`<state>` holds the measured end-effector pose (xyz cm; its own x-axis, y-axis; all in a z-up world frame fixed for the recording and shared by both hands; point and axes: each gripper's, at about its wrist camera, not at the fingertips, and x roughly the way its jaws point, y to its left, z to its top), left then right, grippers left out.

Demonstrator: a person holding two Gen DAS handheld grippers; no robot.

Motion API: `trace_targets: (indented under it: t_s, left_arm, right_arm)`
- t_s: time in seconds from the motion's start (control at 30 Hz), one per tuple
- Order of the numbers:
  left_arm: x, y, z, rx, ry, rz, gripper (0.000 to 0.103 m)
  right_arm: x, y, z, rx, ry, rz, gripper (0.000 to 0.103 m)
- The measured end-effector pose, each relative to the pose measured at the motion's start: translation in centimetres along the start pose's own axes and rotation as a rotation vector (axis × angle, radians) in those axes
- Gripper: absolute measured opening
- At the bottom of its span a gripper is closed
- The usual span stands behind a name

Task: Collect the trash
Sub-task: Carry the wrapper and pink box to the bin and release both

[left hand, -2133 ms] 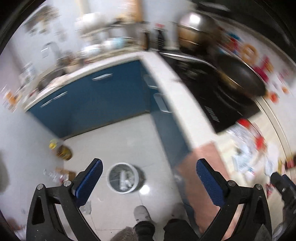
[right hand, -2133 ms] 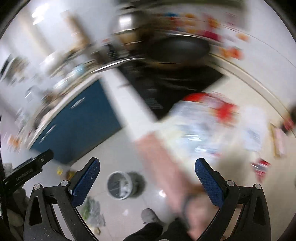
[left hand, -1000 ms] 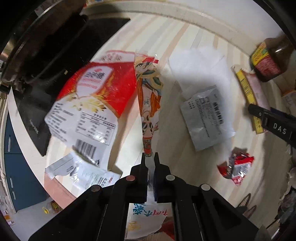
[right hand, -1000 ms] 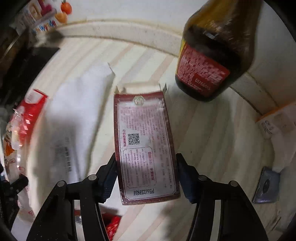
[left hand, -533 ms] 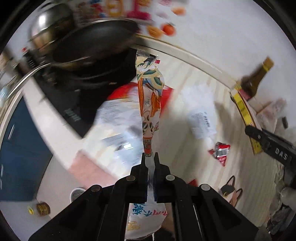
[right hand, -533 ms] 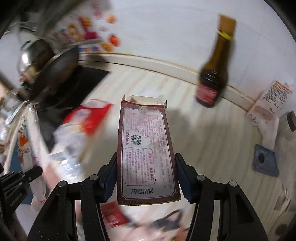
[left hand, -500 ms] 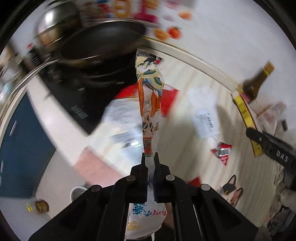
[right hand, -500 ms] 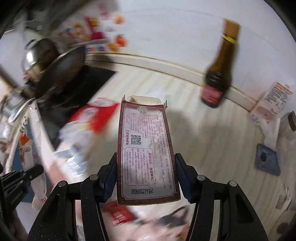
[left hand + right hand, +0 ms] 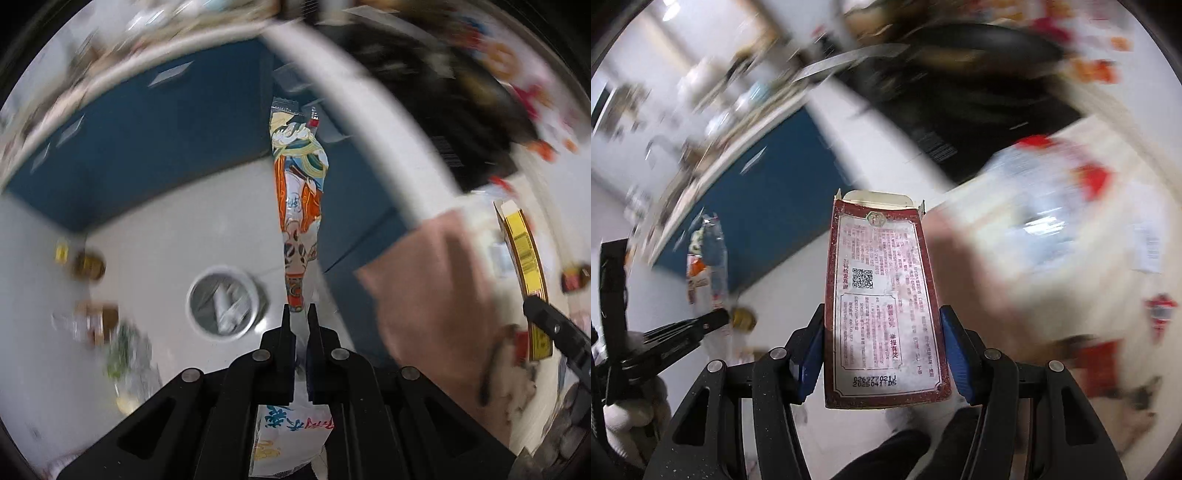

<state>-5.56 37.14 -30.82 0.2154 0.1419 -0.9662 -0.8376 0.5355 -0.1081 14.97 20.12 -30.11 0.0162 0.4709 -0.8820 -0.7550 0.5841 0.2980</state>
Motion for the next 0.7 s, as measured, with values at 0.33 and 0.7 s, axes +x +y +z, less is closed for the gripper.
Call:
trace_targets:
  t_s: [0.33,0.7]
  left_arm:
    - [21.7,17.1,-7.0,-0.315,0.283,0.008,0.002]
    - [43.8,26.0,-9.3,-0.464,0.425,-0.092,0.004]
  right_arm:
    - [27.7,9.7,-9.2,-0.100,0.343,0.079,0.060]
    - [55.6,12.3,-15.8,-0.158,0.553,0.102,0.060]
